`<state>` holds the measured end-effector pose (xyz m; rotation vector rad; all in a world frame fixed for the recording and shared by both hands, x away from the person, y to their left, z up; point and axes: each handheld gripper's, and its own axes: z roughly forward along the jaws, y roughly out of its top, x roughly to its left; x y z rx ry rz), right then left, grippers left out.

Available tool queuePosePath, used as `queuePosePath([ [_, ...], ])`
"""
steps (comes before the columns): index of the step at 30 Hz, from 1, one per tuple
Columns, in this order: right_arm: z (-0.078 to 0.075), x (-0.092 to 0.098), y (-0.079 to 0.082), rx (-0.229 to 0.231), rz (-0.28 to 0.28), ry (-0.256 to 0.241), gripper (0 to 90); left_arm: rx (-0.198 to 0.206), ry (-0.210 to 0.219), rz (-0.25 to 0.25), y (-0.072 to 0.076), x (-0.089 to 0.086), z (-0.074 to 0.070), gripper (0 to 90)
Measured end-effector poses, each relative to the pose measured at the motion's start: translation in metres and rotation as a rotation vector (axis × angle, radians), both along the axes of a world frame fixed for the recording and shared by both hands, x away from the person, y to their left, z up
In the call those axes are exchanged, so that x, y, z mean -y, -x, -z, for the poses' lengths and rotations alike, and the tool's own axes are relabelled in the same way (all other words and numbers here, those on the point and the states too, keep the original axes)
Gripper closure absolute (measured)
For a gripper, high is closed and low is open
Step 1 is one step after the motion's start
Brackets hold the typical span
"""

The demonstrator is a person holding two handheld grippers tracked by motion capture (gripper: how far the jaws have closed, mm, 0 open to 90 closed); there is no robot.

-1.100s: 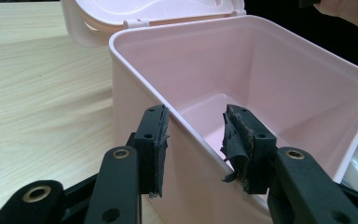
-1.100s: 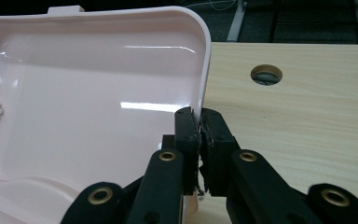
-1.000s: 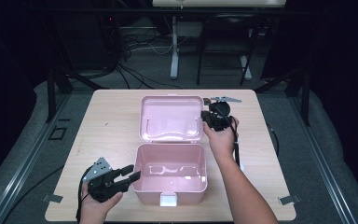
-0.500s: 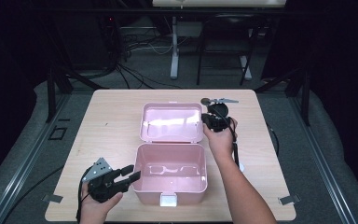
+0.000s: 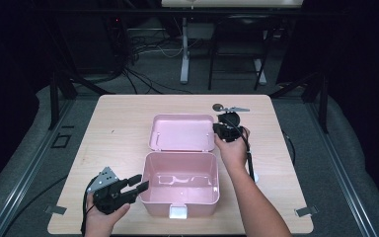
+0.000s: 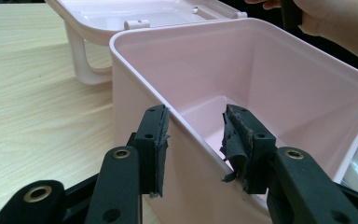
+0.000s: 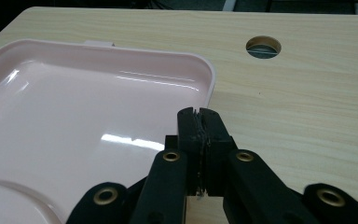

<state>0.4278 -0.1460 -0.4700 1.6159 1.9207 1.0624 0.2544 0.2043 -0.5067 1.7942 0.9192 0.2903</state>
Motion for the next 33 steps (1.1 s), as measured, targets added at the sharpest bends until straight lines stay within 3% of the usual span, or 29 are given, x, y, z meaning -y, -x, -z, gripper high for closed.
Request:
queuePosePath([
  [10, 0.003, 0.0, -0.003, -0.021, -0.007, -0.009, 88.9, -0.009, 0.002, -0.003, 0.0, 0.001, 0.001, 58.6],
  [12, 0.001, 0.001, -0.002, -0.021, -0.019, -0.049, 86.9, -0.012, 0.006, -0.009, 0.0, 0.002, 0.001, 57.2],
  [14, 0.0, 0.0, -0.001, -0.017, -0.025, -0.053, 86.6, -0.012, 0.005, -0.01, 0.0, 0.002, 0.001, 57.2],
  [19, -0.007, -0.004, 0.008, 0.026, -0.047, 0.002, 82.5, -0.01, -0.003, -0.008, 0.001, 0.002, 0.001, 57.3],
  [29, -0.024, 0.003, 0.033, 0.073, -0.095, 0.016, 71.7, -0.004, -0.011, -0.008, 0.001, 0.002, 0.0, 57.1],
  [31, -0.027, 0.008, 0.043, 0.12, -0.111, 0.024, 66.2, -0.003, -0.006, -0.01, 0.001, 0.002, 0.0, 57.1],
  [33, -0.028, 0.012, 0.052, 0.125, -0.126, 0.018, 63.7, 0.002, -0.011, -0.006, 0.002, 0.002, 0.0, 57.1],
])
